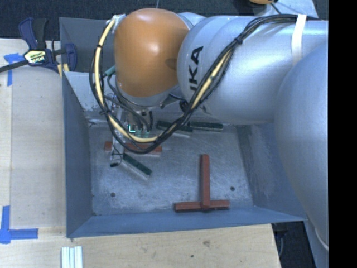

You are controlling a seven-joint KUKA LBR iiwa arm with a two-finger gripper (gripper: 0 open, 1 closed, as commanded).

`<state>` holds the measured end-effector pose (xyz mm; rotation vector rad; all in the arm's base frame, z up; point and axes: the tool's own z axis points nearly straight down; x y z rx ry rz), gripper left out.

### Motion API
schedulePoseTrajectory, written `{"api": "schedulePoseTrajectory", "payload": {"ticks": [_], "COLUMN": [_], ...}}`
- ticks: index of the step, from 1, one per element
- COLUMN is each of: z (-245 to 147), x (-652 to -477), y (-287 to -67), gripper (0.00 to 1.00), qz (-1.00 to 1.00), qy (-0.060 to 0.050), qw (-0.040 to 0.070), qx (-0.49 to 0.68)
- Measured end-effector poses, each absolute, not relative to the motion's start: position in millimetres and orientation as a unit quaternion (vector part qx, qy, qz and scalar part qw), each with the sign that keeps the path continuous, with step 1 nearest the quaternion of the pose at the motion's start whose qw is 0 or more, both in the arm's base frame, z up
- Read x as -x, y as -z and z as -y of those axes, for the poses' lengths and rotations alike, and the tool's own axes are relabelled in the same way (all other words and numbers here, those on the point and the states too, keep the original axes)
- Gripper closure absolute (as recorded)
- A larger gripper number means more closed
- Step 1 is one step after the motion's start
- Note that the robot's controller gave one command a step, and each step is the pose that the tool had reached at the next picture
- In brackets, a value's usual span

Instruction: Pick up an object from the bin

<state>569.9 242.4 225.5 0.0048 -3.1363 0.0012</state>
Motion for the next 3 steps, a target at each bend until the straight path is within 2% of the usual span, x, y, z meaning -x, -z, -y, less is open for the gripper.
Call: {"api": "schedulePoseTrajectory", "payload": {"ticks": [1, 2, 3], "z": [-241.4, -220.7, -195.4], "x": [-571.9, -574.7, -575.5], "y": [-230.4, -187.5, -120.7], "gripper": [0.00, 0.00, 0.00], "qz": [1.000, 0.999, 0.994], "qy": [0.001, 0.001, 0.000], "qw": [-0.001, -0.003, -0.003], "qx": [0.000, -0.050, -0.105]}}
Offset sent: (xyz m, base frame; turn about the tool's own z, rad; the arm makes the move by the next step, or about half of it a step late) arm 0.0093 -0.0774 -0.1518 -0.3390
